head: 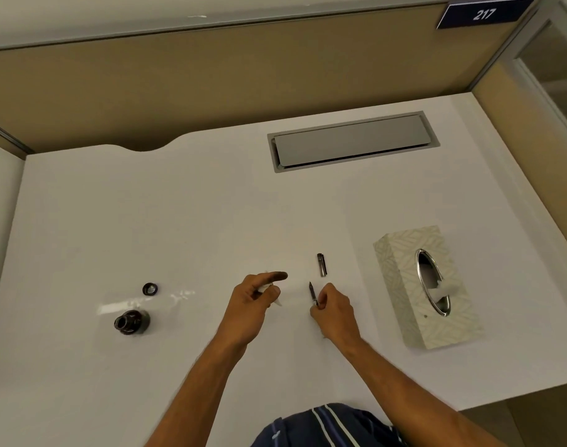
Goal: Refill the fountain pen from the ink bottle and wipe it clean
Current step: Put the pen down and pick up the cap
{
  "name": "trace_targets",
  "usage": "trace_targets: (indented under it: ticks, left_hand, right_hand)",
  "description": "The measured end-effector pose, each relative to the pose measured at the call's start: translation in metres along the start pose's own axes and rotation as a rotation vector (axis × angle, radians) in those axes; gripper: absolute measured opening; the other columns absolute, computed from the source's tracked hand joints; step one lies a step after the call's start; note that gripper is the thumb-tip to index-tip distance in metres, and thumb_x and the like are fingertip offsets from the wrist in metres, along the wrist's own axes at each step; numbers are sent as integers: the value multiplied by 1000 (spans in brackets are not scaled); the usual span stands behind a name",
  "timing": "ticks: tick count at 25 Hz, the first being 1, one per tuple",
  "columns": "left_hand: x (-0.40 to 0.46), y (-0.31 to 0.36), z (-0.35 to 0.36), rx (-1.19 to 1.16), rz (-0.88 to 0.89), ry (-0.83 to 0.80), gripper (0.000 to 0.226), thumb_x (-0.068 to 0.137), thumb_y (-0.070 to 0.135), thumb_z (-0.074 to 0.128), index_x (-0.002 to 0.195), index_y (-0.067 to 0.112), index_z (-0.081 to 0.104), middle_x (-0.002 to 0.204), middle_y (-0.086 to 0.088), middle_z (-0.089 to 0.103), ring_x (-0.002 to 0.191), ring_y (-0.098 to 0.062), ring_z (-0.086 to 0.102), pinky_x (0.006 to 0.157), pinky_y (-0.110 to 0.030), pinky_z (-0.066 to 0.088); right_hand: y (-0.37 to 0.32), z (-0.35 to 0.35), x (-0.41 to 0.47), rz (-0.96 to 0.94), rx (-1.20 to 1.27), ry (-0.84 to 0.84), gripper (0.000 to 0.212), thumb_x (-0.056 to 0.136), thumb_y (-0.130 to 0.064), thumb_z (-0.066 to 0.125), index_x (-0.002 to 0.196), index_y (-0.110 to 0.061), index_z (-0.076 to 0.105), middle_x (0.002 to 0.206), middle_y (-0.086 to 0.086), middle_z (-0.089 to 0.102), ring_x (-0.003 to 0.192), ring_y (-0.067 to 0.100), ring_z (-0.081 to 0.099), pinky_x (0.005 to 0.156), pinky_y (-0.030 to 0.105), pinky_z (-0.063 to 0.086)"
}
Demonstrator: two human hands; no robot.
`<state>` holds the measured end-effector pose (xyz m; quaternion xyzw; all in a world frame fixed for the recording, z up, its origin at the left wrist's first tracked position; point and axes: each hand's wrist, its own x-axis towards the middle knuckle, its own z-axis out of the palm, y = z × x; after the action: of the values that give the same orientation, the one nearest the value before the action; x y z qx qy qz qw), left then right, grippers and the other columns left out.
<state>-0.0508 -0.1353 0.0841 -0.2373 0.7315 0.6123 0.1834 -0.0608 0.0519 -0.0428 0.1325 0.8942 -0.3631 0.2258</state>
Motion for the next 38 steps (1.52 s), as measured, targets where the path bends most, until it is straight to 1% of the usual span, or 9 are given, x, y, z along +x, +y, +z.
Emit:
trace_targets:
  ticks: [3, 7, 10, 16, 19, 25, 31, 35, 38]
  left_hand:
    - [-5, 4, -1, -15, 30, -15, 39, 95, 10, 57, 121, 39, 66, 100, 9, 63, 73, 1, 54, 71, -15, 45]
    - [-18, 12, -3, -22, 78, -2, 52, 94, 12, 60, 137, 39, 49, 101, 1, 65, 86, -6, 58, 80, -25, 45]
    - [-35, 17, -4, -12, 80, 8, 59, 93, 17, 63, 144, 35, 40, 108, 2, 68, 98, -12, 63, 86, -31, 45]
    - [-89, 21, -8, -20, 134, -40, 52, 97, 23, 58, 145, 30, 39, 107, 10, 74, 95, -7, 65, 78, -26, 46]
    - [-114, 19, -9, -29, 171, -66, 54, 98, 30, 56, 148, 32, 33, 102, 10, 76, 94, -10, 64, 83, -29, 44]
    - [-151, 7, 6, 7, 200, -127, 58, 98, 32, 56, 150, 31, 32, 87, 13, 75, 87, -6, 62, 92, -34, 44]
    - [-184, 3, 33, 19, 238, -117, 47, 95, 22, 57, 139, 35, 48, 111, 11, 74, 106, -12, 66, 83, -27, 48]
    - [-202, -2, 59, 36, 271, -34, 32, 96, 25, 58, 127, 29, 62, 106, 9, 74, 88, -11, 68, 72, -24, 49]
    - [-219, -9, 95, 60, 253, -41, 30, 95, 27, 58, 124, 29, 64, 95, 4, 75, 75, -10, 66, 70, -26, 52]
  right_hand:
    - [0, -1, -5, -55, -27, 9, 16, 83, -7, 64, 80, -12, 49, 73, -3, 53, 66, 16, 52, 59, 35, 47]
    - [-20, -23, -21, -96, 66, 1, 20, 85, -23, 70, 94, -26, 53, 82, -4, 60, 72, 15, 59, 63, 30, 51]
    - [-54, -51, -46, -184, 261, -38, 28, 86, -23, 70, 109, -31, 57, 90, -5, 65, 75, 14, 62, 67, 25, 53]
    - [-98, -90, -119, -584, 274, -185, 55, 85, -27, 73, 133, -44, 54, 121, -20, 60, 108, 4, 57, 80, 24, 54]
    - [-96, -89, -143, -695, 173, -150, 42, 85, -31, 75, 125, -37, 63, 115, -19, 61, 110, 3, 57, 76, 19, 50]
    - [-78, -91, -178, -740, 134, 16, 19, 85, -28, 75, 103, -23, 69, 96, -11, 62, 90, 3, 58, 72, 11, 44]
    - [-43, -106, -203, -662, 252, 86, 7, 83, -21, 76, 84, -17, 71, 83, -8, 66, 75, 9, 60, 65, 16, 46]
    - [-16, -131, -223, -623, 347, 32, 9, 82, -17, 77, 83, -22, 70, 84, -8, 69, 77, 9, 63, 68, 22, 52]
    - [19, -153, -243, -596, 407, -29, 18, 83, -17, 75, 94, -29, 70, 84, -11, 67, 80, 10, 63, 74, 31, 56]
